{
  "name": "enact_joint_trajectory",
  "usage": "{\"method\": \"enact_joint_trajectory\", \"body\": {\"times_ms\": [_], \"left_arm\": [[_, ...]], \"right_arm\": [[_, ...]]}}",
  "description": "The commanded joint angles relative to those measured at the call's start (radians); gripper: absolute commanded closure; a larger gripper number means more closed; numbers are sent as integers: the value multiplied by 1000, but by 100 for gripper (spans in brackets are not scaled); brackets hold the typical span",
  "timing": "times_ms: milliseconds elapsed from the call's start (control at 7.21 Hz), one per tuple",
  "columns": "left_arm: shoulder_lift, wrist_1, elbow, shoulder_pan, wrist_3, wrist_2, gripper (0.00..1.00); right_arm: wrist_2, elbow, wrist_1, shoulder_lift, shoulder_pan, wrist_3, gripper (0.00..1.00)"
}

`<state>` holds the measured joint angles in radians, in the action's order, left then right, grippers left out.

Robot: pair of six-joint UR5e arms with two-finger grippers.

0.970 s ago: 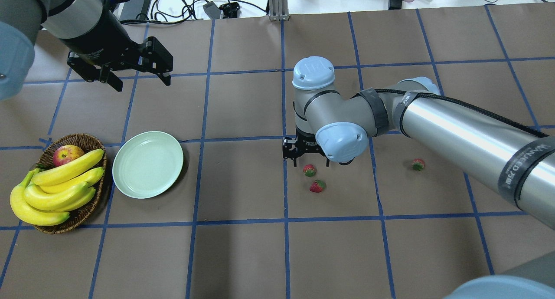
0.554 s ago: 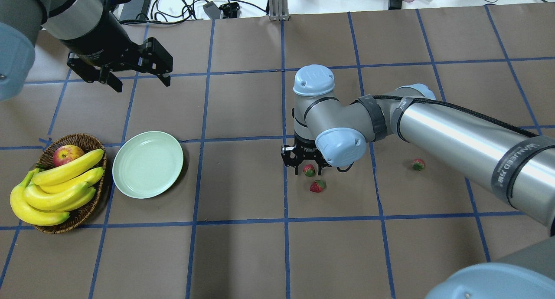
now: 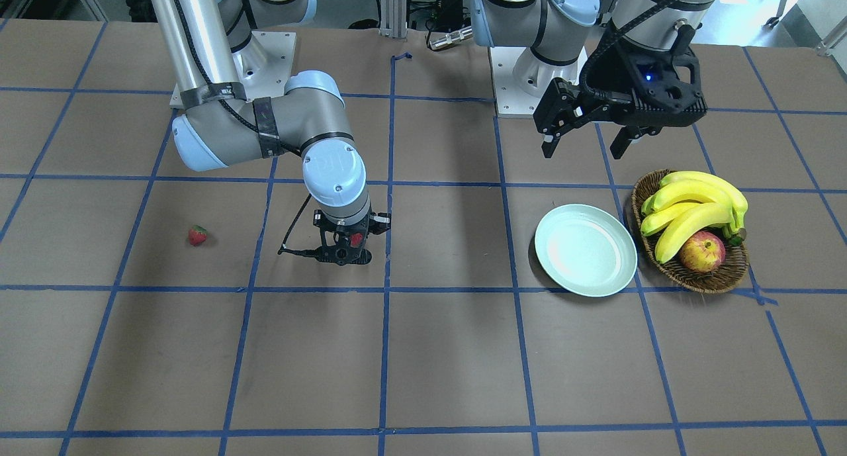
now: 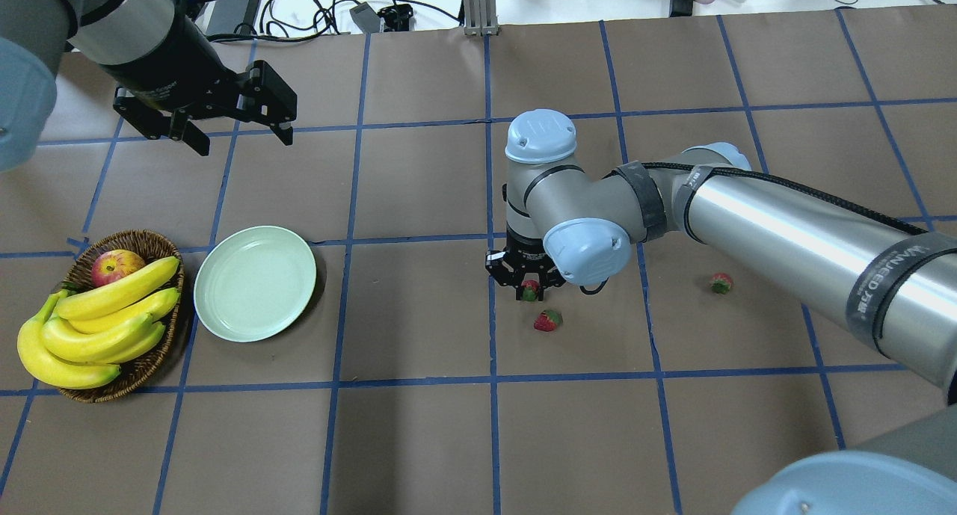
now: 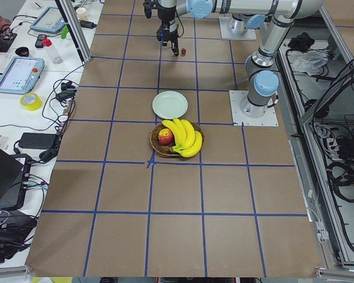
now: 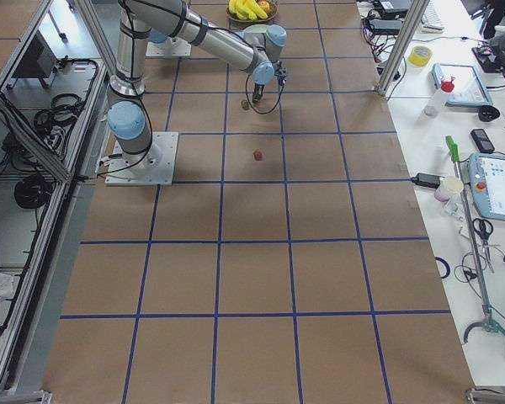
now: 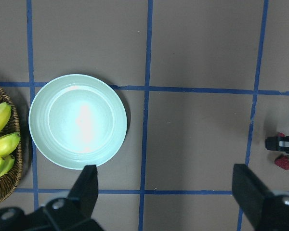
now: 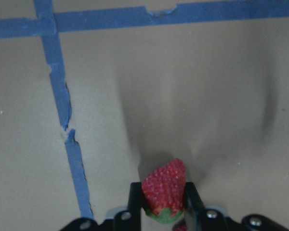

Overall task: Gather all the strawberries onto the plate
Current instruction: 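Close the right gripper on one red strawberry and lift it, then carry the strawberry toward the plate and set it down midway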

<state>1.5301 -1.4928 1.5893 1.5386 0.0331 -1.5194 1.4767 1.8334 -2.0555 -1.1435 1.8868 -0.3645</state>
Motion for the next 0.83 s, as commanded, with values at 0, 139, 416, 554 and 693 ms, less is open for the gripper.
{"method": "enact_joint_trajectory", "body": {"times_ms": [0, 139, 416, 554, 693], "left_arm": [[-1, 0, -2, -2, 1, -2, 0], [-5, 0, -2, -5, -4, -10, 0], [-7, -1, -8, -17, -5, -32, 0], [-4, -1, -8, -17, -7, -22, 0], [-4, -1, -8, -17, -7, -22, 0]], "right_arm": [[-118, -60, 0, -2, 5, -26, 99], [-174, -94, 0, 7, 23, -63, 99], [-271, -134, -134, 80, 112, -156, 95], [-279, -138, -167, 108, 136, -177, 84], [-277, -138, -175, 113, 140, -177, 69]]}}
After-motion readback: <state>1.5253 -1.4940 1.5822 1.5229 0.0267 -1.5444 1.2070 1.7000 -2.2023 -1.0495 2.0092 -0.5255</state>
